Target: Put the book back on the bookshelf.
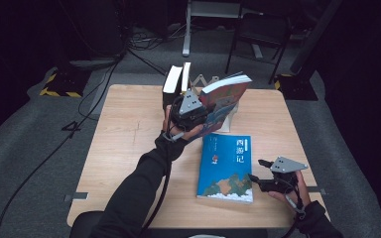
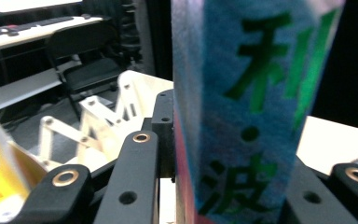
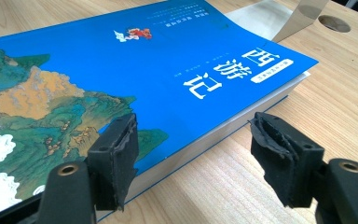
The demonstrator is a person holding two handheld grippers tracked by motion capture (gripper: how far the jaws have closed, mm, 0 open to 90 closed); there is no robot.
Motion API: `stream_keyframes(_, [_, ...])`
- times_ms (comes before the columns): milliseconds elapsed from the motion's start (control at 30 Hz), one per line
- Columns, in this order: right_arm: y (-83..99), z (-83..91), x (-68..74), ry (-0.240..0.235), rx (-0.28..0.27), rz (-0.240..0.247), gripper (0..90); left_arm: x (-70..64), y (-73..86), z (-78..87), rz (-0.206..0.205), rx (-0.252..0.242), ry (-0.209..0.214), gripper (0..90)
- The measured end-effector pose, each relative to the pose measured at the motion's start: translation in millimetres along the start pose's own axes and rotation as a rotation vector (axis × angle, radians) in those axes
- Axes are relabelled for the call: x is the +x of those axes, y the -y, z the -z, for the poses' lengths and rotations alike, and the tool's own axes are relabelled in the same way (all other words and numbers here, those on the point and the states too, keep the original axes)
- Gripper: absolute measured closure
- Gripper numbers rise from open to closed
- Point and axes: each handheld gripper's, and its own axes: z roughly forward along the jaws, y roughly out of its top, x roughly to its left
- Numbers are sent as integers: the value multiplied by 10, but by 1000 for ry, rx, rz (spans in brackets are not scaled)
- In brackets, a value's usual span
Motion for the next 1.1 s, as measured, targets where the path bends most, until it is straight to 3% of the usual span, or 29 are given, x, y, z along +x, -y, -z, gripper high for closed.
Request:
stream_keyframes(567, [6,-11,1,1,4,5,323,267,52,-14,67,20,-167,740])
stream_keyframes(733, [4,-14,3,0,7,6,323,297,139,-79,85,29,-219,740])
stream_keyframes(1100, [7,-6,6,-1,4,10,324,273,406,-209,117,54,-260,740])
